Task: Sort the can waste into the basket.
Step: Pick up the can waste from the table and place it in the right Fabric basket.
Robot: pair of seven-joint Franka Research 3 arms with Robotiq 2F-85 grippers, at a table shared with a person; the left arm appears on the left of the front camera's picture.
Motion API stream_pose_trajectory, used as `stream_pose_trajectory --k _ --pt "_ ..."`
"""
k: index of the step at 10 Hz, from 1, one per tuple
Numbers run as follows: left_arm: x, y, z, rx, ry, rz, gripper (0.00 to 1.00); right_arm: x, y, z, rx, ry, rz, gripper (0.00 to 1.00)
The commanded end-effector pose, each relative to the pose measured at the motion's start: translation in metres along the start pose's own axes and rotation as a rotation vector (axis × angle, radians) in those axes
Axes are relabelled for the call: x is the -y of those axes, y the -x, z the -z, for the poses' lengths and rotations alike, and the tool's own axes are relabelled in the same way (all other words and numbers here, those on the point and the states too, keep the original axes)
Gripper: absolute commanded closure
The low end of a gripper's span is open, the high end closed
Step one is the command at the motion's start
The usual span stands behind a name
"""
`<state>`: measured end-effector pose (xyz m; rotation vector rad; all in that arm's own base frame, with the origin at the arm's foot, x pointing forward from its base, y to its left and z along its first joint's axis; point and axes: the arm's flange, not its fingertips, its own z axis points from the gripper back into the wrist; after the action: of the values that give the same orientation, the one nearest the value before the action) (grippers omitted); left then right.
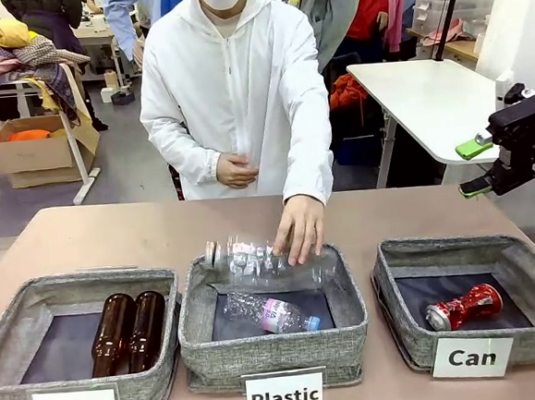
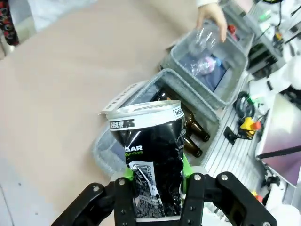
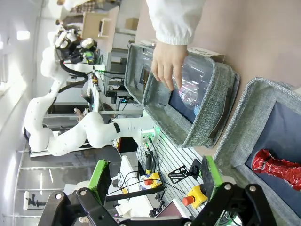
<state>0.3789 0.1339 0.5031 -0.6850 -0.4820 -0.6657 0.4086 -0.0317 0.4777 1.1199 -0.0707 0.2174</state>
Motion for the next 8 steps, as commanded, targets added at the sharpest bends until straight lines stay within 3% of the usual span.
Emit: stream_pose_trajectory --k 1,4,8 --pt "-0.020 0.026 -0.017 0.115 0.111 -0.021 1.00 0.000 0.000 -0.003 -0.009 0.004 -0.018 0.00" --pt "-0.017 0.021 0.004 0.124 0.140 -0.070 1.00 0.000 0.000 -0.003 -0.009 0.004 -0.018 0.00" --pt "0.021 -0.035 0.050 0.029 0.156 -0.062 1.00 0.000 0.000 -0.003 -0.009 0.004 -0.018 0.00"
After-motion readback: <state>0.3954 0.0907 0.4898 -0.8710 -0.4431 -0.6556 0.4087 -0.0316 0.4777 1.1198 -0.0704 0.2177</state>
